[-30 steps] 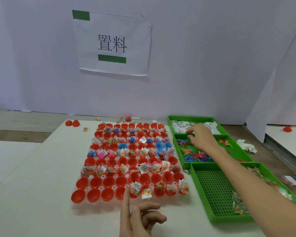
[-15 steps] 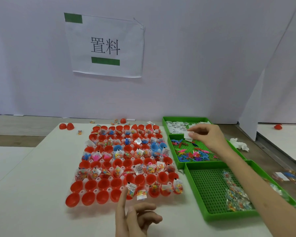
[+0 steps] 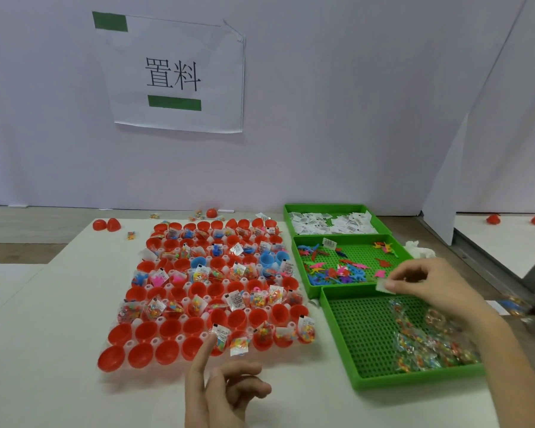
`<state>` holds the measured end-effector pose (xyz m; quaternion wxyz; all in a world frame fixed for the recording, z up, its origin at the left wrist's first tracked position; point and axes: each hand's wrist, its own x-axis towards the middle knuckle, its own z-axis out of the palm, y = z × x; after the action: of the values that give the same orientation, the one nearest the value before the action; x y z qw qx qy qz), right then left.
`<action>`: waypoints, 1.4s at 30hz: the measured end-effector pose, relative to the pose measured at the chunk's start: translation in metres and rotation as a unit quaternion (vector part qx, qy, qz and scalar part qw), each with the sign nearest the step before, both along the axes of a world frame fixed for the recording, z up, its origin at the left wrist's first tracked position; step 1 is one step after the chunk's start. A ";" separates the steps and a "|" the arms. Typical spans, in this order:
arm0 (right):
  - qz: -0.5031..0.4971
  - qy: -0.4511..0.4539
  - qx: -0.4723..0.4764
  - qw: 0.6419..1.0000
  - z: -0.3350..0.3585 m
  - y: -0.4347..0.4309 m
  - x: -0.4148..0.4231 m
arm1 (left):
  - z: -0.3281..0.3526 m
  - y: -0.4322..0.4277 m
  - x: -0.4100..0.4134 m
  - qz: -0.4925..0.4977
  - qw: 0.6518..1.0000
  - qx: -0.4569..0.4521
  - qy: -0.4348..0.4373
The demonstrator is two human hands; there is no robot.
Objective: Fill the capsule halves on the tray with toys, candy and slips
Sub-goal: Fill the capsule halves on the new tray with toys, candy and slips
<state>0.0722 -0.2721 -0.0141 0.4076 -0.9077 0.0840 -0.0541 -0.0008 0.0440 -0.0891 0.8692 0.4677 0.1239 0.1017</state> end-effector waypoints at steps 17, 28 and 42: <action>0.134 -0.012 0.081 0.988 0.007 0.025 -0.005 | 0.012 -0.006 -0.001 -0.049 0.998 0.037 -0.012; 0.425 0.057 0.169 0.887 0.000 0.118 -0.015 | 0.019 -0.031 -0.007 -0.148 0.955 0.256 -0.022; -0.027 -0.132 -0.157 0.978 -0.019 0.069 0.019 | 0.019 -0.029 -0.009 -0.146 0.968 0.206 -0.012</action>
<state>0.0907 -0.2030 -0.0330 0.2661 -0.9426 0.0448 -0.1967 -0.0096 0.0150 -0.0699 0.7612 0.6482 0.0205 0.0027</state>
